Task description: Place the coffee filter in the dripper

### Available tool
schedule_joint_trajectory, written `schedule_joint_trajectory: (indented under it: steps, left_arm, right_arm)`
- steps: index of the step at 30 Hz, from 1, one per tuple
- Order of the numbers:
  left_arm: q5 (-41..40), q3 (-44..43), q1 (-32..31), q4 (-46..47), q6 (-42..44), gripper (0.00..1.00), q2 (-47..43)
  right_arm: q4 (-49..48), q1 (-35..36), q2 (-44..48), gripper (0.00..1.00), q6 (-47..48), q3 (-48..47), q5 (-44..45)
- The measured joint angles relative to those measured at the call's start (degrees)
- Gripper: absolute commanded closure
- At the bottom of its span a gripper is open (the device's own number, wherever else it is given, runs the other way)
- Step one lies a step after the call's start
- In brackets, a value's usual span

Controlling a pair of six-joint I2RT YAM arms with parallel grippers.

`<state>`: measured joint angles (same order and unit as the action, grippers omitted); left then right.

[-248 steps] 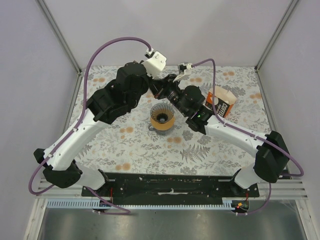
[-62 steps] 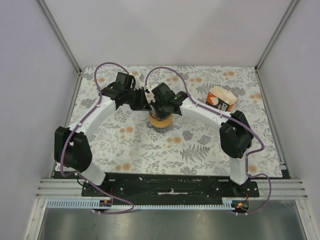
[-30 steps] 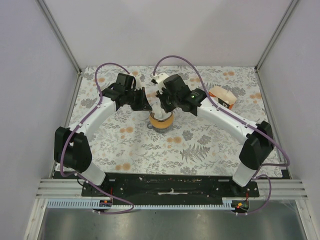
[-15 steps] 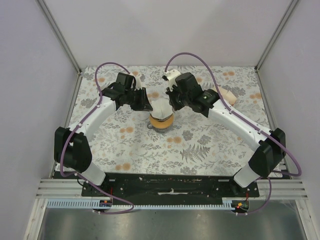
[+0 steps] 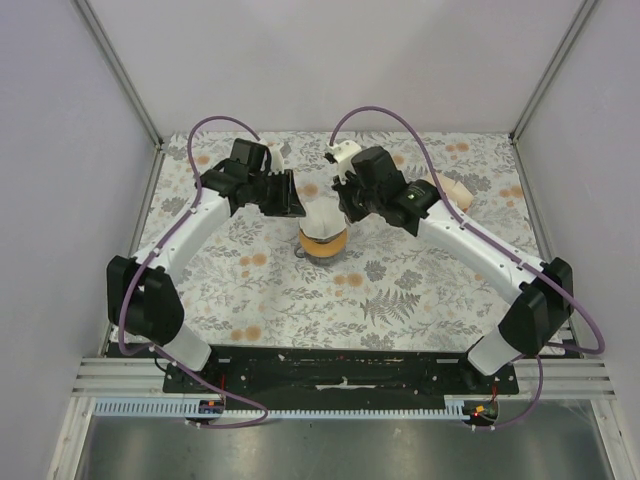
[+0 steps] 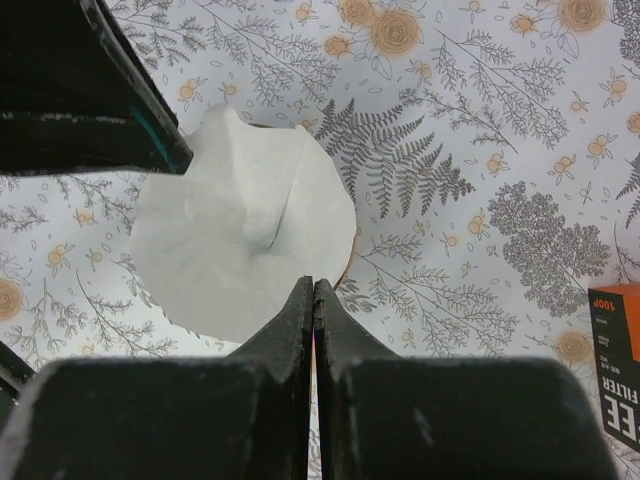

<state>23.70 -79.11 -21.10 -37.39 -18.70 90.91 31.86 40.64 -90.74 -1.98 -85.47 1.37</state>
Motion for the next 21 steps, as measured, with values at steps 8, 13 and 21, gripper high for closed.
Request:
schedule_joint_trajectory:
  steps: [8, 13, 21]
  left_arm:
    - [-3.3, -3.9, 0.3, -1.8, 2.3, 0.52, -0.1]
    - [-4.4, -4.7, 2.2, -2.3, 3.1, 0.48, -0.7]
    - [-5.6, -4.7, 6.6, -2.9, 3.4, 0.47, -2.2]
  right_arm:
    - [-4.1, 0.5, 7.6, 0.66, 7.1, 7.4, -7.1]
    - [-10.0, 5.6, 16.3, 0.59, 20.0, 16.2, -15.4]
    - [-15.2, 12.3, 18.3, 0.46, 51.3, 29.9, -30.4]
